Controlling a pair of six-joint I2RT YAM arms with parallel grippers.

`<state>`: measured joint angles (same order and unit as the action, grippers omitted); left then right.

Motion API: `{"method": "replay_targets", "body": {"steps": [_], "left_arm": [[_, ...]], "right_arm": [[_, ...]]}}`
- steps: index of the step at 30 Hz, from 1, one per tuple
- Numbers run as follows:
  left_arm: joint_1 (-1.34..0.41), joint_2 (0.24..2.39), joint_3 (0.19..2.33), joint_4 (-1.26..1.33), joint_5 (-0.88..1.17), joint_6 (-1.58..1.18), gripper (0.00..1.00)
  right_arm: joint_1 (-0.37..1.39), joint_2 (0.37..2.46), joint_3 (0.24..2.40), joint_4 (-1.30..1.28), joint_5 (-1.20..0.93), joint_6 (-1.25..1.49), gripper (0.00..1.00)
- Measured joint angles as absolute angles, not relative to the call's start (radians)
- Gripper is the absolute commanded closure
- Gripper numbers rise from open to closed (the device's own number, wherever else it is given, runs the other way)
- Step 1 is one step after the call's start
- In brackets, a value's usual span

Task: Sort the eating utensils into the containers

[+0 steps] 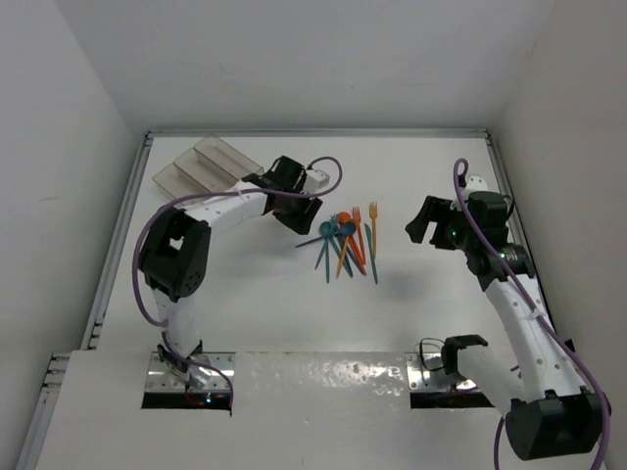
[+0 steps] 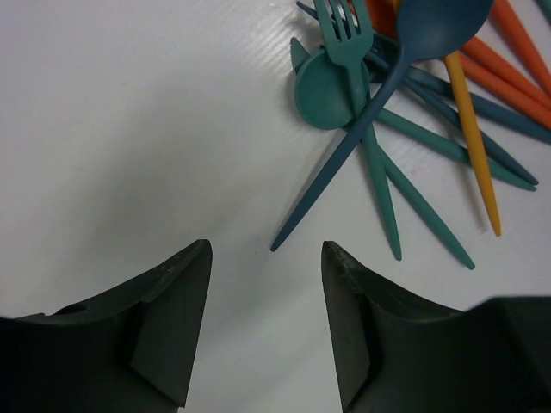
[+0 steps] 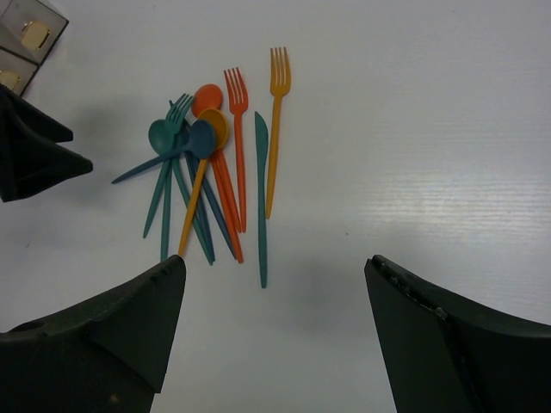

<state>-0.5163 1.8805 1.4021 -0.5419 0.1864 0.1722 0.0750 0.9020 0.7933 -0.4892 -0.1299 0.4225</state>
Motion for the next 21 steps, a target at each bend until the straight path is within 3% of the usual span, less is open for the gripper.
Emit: {"method": "replay_targets", "body": {"steps": [14, 18, 21], "left_arm": [[-0.593, 2.052, 1.432, -0.534, 0.198, 0.276, 0.59], [-0.594, 2.064, 1.440, -0.510, 0.184, 0.284, 0.66], [-0.594, 2.066, 1.440, -0.493, 0.175, 0.282, 0.82]], "right_arm": [[0.075, 0.891, 0.786, -0.507, -0.143, 0.422, 0.14], [0.075, 0.891, 0.786, -0.512, -0.143, 0.422, 0.14], [0.075, 0.891, 0.786, -0.512, -0.144, 0.422, 0.14]]}}
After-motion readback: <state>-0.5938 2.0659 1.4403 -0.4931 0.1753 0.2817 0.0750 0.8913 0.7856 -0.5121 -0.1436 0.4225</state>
